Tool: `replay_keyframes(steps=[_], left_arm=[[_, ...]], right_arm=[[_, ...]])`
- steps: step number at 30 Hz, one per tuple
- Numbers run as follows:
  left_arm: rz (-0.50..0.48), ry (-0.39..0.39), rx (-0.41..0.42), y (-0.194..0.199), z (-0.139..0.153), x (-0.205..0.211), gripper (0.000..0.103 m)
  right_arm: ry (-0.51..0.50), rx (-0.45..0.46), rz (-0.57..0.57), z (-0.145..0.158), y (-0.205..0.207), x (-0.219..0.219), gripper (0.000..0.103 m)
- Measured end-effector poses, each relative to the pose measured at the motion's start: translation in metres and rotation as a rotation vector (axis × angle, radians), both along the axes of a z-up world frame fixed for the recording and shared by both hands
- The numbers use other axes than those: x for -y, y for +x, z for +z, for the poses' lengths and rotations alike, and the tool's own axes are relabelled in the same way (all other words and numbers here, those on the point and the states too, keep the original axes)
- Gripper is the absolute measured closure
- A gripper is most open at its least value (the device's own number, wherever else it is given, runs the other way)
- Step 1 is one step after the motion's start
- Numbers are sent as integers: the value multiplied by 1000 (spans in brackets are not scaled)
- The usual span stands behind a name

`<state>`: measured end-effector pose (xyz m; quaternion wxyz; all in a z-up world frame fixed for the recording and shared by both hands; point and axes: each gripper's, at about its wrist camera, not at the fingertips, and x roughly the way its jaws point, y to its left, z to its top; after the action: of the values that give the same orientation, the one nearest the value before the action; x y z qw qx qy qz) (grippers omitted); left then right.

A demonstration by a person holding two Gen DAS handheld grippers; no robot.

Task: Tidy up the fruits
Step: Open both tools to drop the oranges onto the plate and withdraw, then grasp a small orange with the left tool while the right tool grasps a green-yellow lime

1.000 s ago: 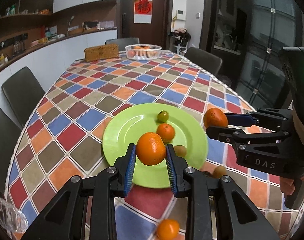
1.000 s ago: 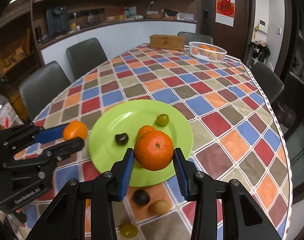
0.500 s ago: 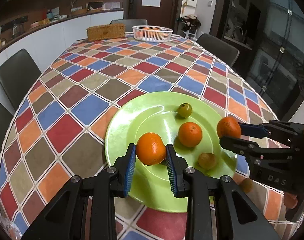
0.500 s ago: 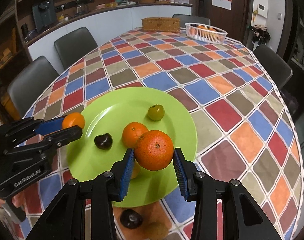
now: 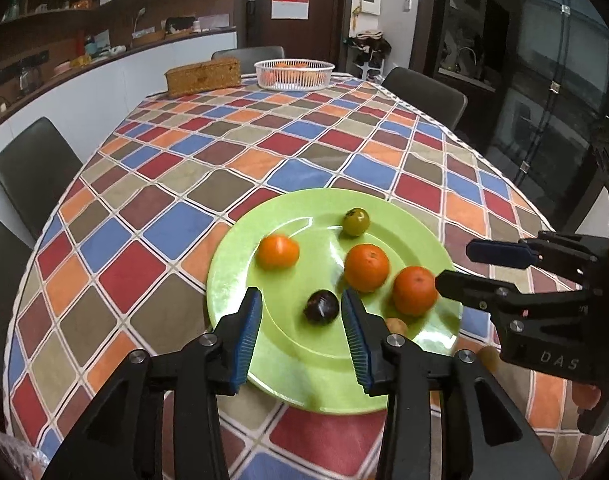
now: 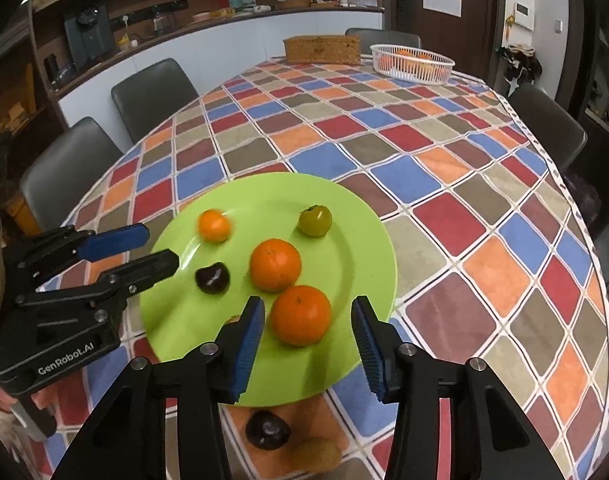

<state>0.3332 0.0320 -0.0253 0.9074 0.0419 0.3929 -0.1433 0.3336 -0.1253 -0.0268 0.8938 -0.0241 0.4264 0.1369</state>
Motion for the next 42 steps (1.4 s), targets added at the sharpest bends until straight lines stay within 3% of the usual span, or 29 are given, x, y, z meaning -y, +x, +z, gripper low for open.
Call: replay_keyframes(steps=[13,18,29,42], left_arm=[[23,20,77,-63,44,0,57],[32,5,88,-89,50,-2,50],[24,-1,109,-138,52,1,43],[6,6,76,-164,27,0,39]], right_arm=[[1,119,29,41,-59,-1,57],[1,157,39,50,-86,-3,57],[38,164,51,50,-131,1,57],[50,119,34,29,-156,3,57]])
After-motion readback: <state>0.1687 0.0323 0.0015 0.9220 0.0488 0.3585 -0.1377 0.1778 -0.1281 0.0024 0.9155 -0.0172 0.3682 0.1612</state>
